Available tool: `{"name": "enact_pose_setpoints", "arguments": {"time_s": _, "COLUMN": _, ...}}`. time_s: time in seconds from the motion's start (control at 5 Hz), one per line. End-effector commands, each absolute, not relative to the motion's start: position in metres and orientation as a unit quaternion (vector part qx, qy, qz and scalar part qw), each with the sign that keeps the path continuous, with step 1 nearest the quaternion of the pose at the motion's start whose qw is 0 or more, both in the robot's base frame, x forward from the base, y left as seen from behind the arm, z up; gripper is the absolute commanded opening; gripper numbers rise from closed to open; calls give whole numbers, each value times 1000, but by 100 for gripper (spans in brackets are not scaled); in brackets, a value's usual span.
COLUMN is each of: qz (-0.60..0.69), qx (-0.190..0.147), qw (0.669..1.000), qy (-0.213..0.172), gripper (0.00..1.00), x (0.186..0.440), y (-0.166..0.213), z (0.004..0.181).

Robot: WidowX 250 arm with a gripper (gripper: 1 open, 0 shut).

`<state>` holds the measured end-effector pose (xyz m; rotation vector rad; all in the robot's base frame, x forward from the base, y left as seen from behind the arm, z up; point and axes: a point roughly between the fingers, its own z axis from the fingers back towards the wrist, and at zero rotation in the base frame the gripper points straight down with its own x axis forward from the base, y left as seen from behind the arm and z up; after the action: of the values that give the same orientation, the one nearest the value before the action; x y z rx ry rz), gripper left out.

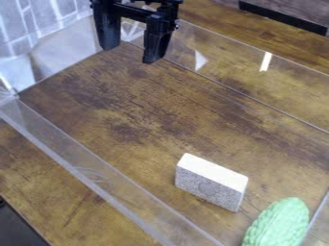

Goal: Put the white object in the blue tray

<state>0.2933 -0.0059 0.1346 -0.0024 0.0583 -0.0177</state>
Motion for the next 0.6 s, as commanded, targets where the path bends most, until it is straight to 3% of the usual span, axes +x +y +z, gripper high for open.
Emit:
{"name": "enact_pose_setpoints", "arguments": {"time_s": 0.0, "qz": -11, "qx": -2, "qw": 999, "qy": 39, "gripper": 100, "x": 292, "y": -8, "z": 128}}
{"name": "enact_pose_setpoints", "arguments": {"time_s": 0.4, "qz": -82, "qx": -8, "qw": 995, "qy": 49, "gripper": 100, "x": 286, "y": -49, "z": 117}}
